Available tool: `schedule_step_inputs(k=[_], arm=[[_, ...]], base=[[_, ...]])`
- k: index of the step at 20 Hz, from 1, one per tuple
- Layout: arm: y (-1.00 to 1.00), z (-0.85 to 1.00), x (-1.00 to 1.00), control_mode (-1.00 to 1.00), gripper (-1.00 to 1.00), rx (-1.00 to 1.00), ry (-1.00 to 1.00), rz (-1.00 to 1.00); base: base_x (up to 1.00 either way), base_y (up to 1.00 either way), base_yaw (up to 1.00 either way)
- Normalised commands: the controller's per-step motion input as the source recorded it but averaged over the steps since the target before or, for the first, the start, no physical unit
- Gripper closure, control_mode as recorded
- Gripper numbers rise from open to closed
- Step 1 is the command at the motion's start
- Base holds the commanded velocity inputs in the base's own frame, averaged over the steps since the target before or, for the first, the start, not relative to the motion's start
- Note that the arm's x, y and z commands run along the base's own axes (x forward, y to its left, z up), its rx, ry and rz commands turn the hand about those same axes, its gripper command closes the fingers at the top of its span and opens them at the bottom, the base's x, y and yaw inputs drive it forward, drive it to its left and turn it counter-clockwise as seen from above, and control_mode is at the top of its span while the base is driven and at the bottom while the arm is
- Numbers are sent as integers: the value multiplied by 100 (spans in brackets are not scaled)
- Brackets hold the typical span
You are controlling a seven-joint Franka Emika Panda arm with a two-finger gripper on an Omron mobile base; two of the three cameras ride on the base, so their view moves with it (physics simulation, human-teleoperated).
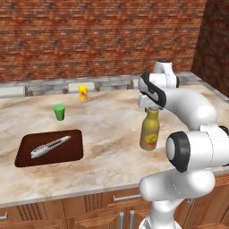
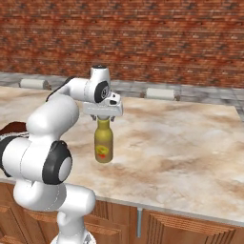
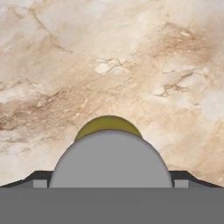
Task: Place the drinks on the dining counter in a tight cluster.
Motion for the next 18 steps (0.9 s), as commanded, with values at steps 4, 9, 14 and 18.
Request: schedule_step_inputs(k=[4, 9, 14, 18], arm=[[0, 35, 0, -100, -100, -1, 2, 0], [0, 73, 0, -100, -100, 0, 1, 0], [0, 40, -34, -100, -100, 0, 0, 0], [0, 20, -92, -100, -100, 2, -1, 0]], base=[[0, 0, 0], [0, 0, 0], [0, 0, 0], [0, 0, 0]])
